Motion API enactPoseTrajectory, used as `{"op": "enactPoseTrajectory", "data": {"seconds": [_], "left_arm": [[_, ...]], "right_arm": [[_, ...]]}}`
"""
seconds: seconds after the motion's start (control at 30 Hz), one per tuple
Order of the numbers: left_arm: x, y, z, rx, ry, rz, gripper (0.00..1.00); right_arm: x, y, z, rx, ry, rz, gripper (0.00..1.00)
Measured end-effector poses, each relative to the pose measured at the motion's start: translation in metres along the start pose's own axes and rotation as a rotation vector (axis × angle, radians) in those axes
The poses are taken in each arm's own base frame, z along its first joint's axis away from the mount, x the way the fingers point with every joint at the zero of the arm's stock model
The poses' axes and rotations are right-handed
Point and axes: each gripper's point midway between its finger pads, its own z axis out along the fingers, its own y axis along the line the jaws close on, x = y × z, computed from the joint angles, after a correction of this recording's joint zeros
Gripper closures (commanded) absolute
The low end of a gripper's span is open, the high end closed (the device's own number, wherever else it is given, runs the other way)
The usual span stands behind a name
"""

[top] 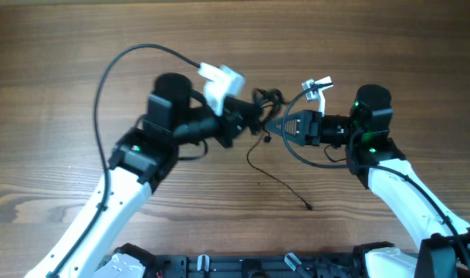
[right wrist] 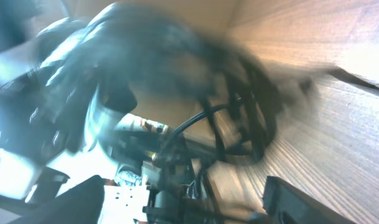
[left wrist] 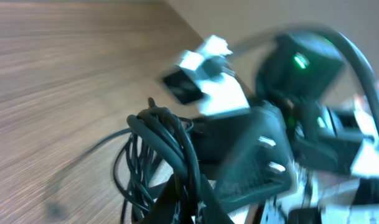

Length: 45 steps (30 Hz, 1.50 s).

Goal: Untangle cables

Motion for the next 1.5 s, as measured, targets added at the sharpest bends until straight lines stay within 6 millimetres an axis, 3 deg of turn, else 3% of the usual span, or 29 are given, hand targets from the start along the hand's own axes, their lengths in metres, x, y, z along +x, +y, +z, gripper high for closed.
{"op": "enactPoseTrajectory", "data": {"seconds": [0.17,0.47,0.63,0.93,1.07,1.23,1.4,1.5], "left_arm": [[-0.021,0.040,-0.031,-0.043,-0.076,-0.259,0.96],[-0.016,0.029,-0.039,0.059,-0.025,-0.529,0.96],[-0.004,0.025,-0.035,0.058,0.023,-0.598,0.96],[-0.001,0.020,-0.030,0.057,0.038,-0.660,0.96],[0.003,0.012,-0.024,0.068,0.060,-0.674,0.96],[0.007,-0.020,-0.009,0.141,0.098,-0.601,0.96],[-0.003,-0.031,-0.006,0.182,0.070,-0.541,0.96],[-0.003,-0.028,-0.007,0.173,0.063,-0.523,0.96]], "right_arm": [[-0.013,-0.007,-0.019,0.024,-0.056,-0.102,0.00],[-0.043,-0.041,-0.013,0.259,-0.230,-0.194,0.00],[-0.062,-0.036,-0.011,0.301,-0.316,-0.284,0.00],[-0.062,-0.038,-0.002,0.332,-0.325,-0.307,0.00],[-0.074,-0.059,-0.016,0.465,-0.411,-0.269,0.00],[-0.084,-0.077,-0.032,0.588,-0.490,-0.244,0.00],[-0.059,-0.130,-0.047,0.791,-0.444,-0.092,0.00],[-0.049,-0.146,-0.052,0.834,-0.416,-0.038,0.00]]}}
